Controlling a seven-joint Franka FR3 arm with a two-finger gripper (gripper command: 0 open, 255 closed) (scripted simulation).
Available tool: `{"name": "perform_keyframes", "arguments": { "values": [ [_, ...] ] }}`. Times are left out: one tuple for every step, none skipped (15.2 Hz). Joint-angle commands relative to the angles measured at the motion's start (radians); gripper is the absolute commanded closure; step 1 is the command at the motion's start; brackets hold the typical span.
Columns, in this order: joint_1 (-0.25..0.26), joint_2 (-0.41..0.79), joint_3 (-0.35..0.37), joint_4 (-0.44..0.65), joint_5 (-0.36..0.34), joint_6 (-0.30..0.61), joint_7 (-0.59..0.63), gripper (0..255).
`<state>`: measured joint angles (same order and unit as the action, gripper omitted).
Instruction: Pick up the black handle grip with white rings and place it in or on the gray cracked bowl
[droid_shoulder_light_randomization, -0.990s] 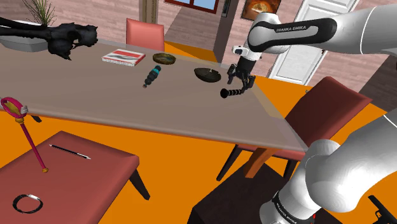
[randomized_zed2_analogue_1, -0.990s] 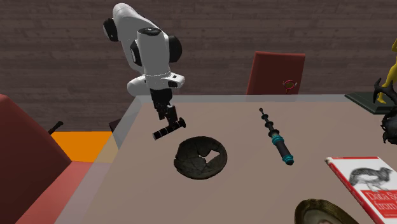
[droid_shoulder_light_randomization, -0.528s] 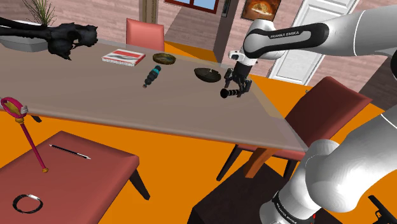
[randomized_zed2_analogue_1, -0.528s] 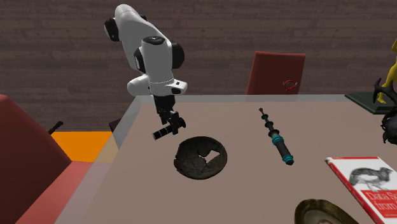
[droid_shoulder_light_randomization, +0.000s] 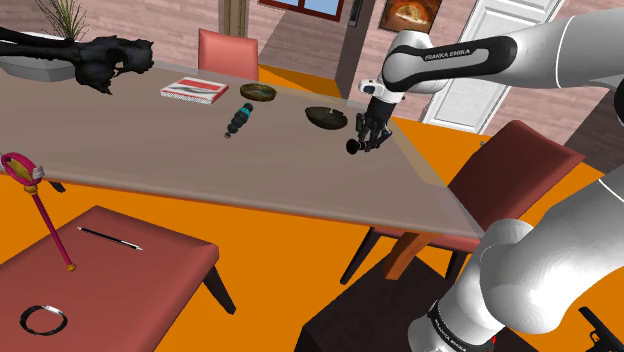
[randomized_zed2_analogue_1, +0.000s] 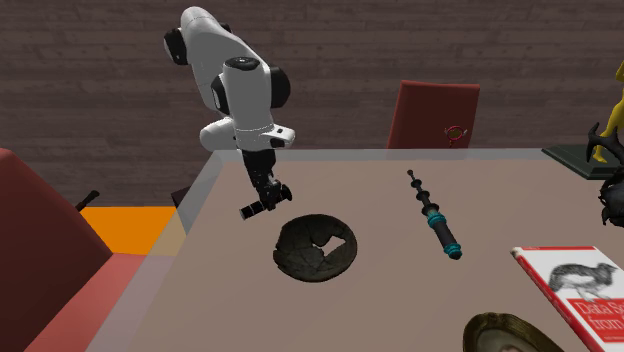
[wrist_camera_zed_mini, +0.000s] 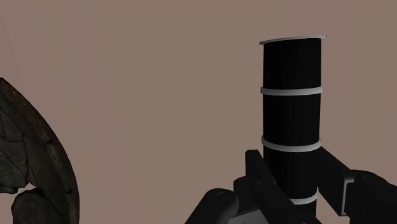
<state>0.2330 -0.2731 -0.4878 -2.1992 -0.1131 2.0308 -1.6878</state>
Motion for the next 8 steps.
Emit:
{"name": "perform_keyframes", "arguments": {
  "values": [
    [0.003,0.0,0.0,0.0,0.0,0.0,0.0,255],
    [0.002,-0.001,0.0,-0.001,0.0,0.001,0.0,255],
    [0.003,0.0,0.0,-0.001,0.0,0.001,-0.001,255],
    [0.002,0.0,0.0,0.0,0.0,0.0,-0.001,255],
    [0.002,0.0,0.0,0.0,0.0,0.0,-0.001,255],
    [0.001,0.001,0.001,0.0,0.001,0.001,-0.001,255],
    [0.001,-0.002,0.003,0.011,0.0,-0.013,0.0,255],
    [0.0,-0.005,0.006,0.022,0.0,-0.026,0.001,255]
  ]
}}
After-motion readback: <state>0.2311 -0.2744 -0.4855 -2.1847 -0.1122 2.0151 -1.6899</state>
